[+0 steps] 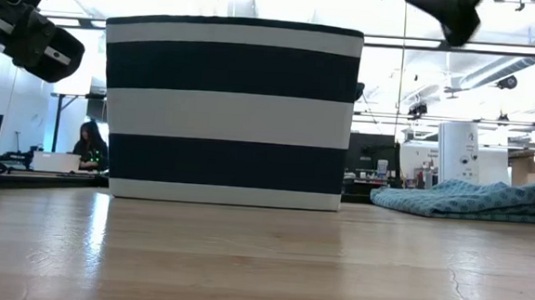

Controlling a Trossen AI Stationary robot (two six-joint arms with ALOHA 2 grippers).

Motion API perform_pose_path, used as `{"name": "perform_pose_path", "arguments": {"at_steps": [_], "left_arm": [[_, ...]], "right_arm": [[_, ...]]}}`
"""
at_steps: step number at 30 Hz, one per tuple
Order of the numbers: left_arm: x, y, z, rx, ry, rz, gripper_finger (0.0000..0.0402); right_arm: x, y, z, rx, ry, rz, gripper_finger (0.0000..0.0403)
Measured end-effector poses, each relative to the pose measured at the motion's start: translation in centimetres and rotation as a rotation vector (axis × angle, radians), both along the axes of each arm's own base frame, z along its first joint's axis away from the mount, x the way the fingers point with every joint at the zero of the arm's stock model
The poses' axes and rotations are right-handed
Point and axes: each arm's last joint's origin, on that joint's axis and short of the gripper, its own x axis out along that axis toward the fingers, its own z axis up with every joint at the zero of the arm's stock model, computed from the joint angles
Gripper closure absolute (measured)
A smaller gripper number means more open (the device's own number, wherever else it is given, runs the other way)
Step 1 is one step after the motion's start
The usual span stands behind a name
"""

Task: Pick & place medical supplies in basket/bin
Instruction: Return to Home Position

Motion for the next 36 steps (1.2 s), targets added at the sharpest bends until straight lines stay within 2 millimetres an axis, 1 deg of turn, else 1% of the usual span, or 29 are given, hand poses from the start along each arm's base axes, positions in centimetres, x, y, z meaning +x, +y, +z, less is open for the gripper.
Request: {"name": "perform_pose_path", "arguments": {"at_steps": [4, 6, 9, 12, 17, 20, 23, 26, 32, 36], "left_arm": [[0.0, 0.0, 0.0, 0.000, 0.000, 0.000, 0.0203], [0.0, 0.0, 0.0, 0.000, 0.000, 0.001, 0.0203], [0.0, 0.0, 0.0, 0.000, 0.000, 0.003, 0.0203], [0.0, 0.0, 0.0, 0.000, 0.000, 0.003, 0.0203], [0.0, 0.0, 0.0, 0.000, 0.000, 0.003, 0.0203], [0.0, 0.0, 0.0, 0.000, 0.000, 0.003, 0.0203], [0.0, 0.0, 0.0, 0.000, 0.000, 0.002, 0.0203], [0.0, 0.1, 0.0, 0.000, 0.000, 0.007, 0.0203], [0.0, 0.1, 0.0, 0.000, 0.000, 0.009, 0.0203], [0.0, 0.1, 0.0, 0.000, 0.000, 0.010, 0.0203]], "right_arm": [[-2.0, -0.9, -2.2, 0.001, -0.011, -0.056, 0.0042], [-2.5, -1.1, -3.3, 0.009, -0.007, -0.066, 0.0042], [-3.1, -1.6, -5.4, 0.079, 0.014, -0.115, 0.0042], [-3.7, -2.2, -8.2, 0.117, 0.085, -0.197, 0.0041], [-4.2, -2.4, -11.6, 0.085, 0.164, -0.204, 0.0041], [-4.5, -2.5, -13.3, 0.058, 0.228, -0.207, 0.0041], [-4.8, -2.5, -14.3, 0.010, 0.331, -0.213, 0.0041], [-4.9, -2.6, -14.0, 0.006, 0.311, -0.208, 0.0041], [-5.8, -3.3, -12.0, 0.104, 0.098, -0.228, 0.0041], [-6.3, -4.1, -11.1, 0.146, -0.006, -0.288, 0.0042]]}}
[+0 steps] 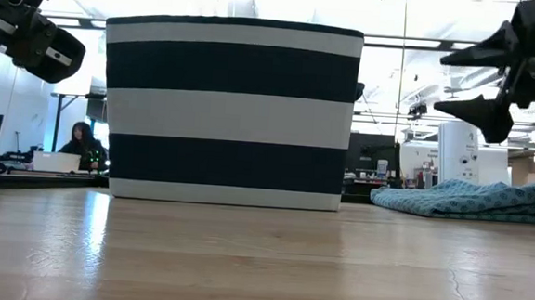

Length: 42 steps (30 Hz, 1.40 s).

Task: Pick & place medical supplies in basket/bin
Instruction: Return to Home Position

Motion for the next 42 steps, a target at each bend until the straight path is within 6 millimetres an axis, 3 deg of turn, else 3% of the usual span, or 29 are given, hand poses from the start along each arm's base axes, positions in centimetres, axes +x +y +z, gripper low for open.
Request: {"name": "perform_pose_path", "arguments": {"at_steps": [13, 42], "left_arm": [[0.0, 0.0, 0.0, 0.000, -0.001, -0.001, 0.0203], [0.0, 0.0, 0.0, 0.000, 0.000, -0.001, 0.0203]], "right_arm": [[-1.0, -3.5, 0.7, 0.004, -0.100, -0.373, 0.0042], [-0.9, -3.6, 0.7, 0.003, -0.090, -0.377, 0.0042]]}}
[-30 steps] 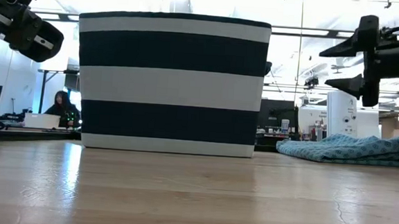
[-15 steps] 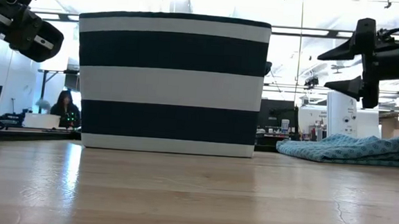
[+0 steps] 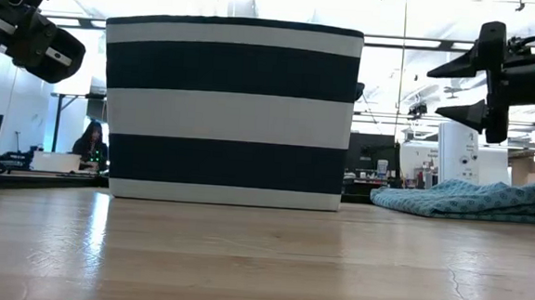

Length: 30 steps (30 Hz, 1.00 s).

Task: Pick & place medical supplies in basket/bin
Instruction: Return to Home Position

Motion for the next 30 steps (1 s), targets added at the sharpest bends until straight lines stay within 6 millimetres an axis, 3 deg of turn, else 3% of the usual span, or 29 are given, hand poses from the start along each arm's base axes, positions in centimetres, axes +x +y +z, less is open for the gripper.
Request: {"name": "perform_pose_path", "arguments": {"at_steps": [5, 9, 12, 15, 21, 30], "left_arm": [[0.0, 0.0, 0.0, 0.000, 0.000, 0.000, 0.0203], [0.0, 0.0, 0.0, 0.000, 0.000, 0.000, 0.0203], [0.0, 0.0, 0.0, 0.000, 0.000, -0.001, 0.0203], [0.0, 0.0, 0.0, 0.000, 0.000, 0.000, 0.0203], [0.0, 0.0, 0.0, 0.000, 0.000, 0.000, 0.0203], [0.0, 0.1, 0.0, 0.000, 0.000, 0.007, 0.0203]], "right_arm": [[0.0, 0.1, 0.0, -0.124, 0.097, 0.012, 0.0041], [0.6, 1.0, 0.3, -0.438, 0.203, 0.345, 0.0041], [0.6, 1.9, 0.8, -0.632, 0.139, 0.591, 0.0043], [0.6, 1.9, 0.9, -0.604, 0.117, 0.626, 0.0048], [0.6, 2.8, 0.0, -0.646, 0.129, 0.939, 0.0051], [0.8, 2.8, -0.5, -0.518, 0.155, 0.977, 0.0050]]}}
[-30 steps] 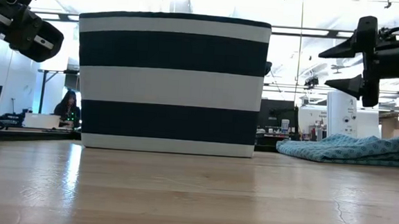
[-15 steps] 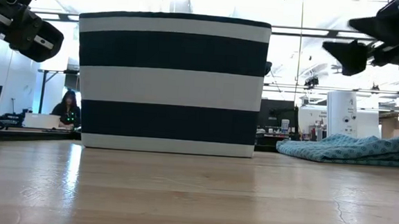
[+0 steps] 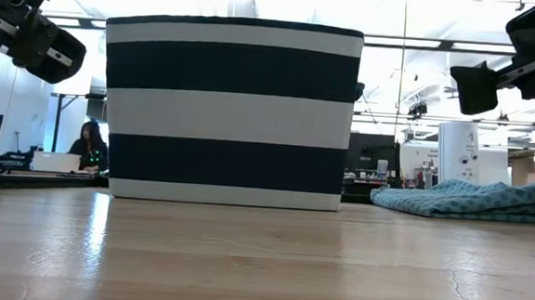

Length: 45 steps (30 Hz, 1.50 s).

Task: Pick & place medical supplies in basket/bin
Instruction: Return to Home Position

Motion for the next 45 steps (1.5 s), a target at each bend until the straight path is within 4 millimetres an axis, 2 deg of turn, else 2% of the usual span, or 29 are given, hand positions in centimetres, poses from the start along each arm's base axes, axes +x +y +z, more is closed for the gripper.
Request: {"name": "perform_pose_path", "arguments": {"at_steps": [4, 10, 14, 39, 43, 45], "left_arm": [[0.1, 0.4, 0.0, 0.000, 0.000, 0.048, 0.0203], [0.2, 1.0, 0.0, 0.000, 0.000, 0.117, 0.0203], [0.2, 1.3, 0.0, 0.000, 0.000, 0.148, 0.0203], [0.2, 1.0, 0.0, -0.001, -0.001, 0.108, 0.0203], [0.2, 0.9, 0.2, -0.081, 0.027, 0.099, 0.0203], [0.2, 0.9, 0.1, -0.055, 0.004, 0.100, 0.0203]], "right_arm": [[0.0, -0.1, 0.0, 0.066, 0.021, -0.025, 0.0049], [0.2, -0.1, -0.2, -0.015, 0.013, -0.038, 0.0049], [0.4, -0.2, -0.4, 0.017, 0.054, -0.057, 0.0049], [0.9, -0.3, -1.2, 0.033, 0.145, -0.056, 0.0049], [0.9, -0.3, -1.2, 0.035, 0.146, -0.056, 0.0049], [0.9, -0.3, -1.2, 0.035, 0.146, -0.056, 0.0049]]}}
